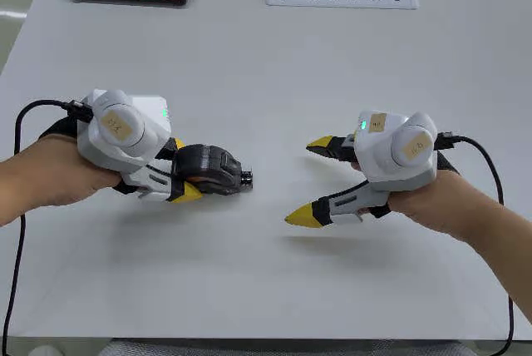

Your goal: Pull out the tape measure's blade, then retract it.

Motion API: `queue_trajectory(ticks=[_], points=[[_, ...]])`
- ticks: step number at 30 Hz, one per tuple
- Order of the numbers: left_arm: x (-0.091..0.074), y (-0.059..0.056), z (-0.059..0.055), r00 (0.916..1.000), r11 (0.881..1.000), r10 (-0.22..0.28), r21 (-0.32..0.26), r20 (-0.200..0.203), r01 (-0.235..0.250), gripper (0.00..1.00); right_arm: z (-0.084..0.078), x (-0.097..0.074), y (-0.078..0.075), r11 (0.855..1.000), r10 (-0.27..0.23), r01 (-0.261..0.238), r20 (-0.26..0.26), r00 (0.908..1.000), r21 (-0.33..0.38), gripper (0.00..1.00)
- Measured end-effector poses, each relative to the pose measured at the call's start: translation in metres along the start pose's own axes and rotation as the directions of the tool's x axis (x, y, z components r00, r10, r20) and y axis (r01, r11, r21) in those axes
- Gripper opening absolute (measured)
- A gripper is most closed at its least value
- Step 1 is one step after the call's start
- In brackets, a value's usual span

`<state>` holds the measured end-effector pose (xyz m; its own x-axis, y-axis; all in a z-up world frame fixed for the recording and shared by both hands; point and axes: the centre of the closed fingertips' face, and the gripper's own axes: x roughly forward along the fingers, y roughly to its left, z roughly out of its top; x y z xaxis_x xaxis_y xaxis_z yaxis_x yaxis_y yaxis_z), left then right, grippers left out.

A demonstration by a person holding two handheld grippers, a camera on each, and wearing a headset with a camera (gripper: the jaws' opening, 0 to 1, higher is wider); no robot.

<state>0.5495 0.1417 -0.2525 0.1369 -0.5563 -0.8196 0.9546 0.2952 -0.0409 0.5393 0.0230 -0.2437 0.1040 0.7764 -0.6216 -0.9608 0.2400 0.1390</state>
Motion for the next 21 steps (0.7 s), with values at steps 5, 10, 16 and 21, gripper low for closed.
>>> queue_trajectory(ticks=[5, 10, 16, 21], points=[[0.000, 0.000, -0.001, 1.0000, 1.000, 0.002, 0.002, -0.010, -0.002, 0.30, 0.003, 0.008, 0.001, 1.000, 0.010, -0.010, 0.005, 0.9999, -0.016, 0.67], [0.000, 0.000, -0.002, 0.9998, 1.000, 0.002, 0.002, -0.020, -0.002, 0.29, 0.007, 0.017, -0.001, 0.999, 0.022, -0.021, 0.017, 0.9996, -0.036, 0.61], [0.001, 0.000, -0.003, 0.9995, 1.000, 0.001, 0.004, -0.032, -0.001, 0.29, 0.011, 0.029, -0.001, 0.997, 0.042, -0.040, 0.020, 0.9989, -0.064, 0.54], [0.001, 0.000, -0.004, 0.9985, 1.000, 0.002, 0.008, -0.055, -0.002, 0.29, 0.013, 0.038, 0.000, 0.996, 0.066, -0.064, 0.021, 0.9976, -0.069, 0.51]])
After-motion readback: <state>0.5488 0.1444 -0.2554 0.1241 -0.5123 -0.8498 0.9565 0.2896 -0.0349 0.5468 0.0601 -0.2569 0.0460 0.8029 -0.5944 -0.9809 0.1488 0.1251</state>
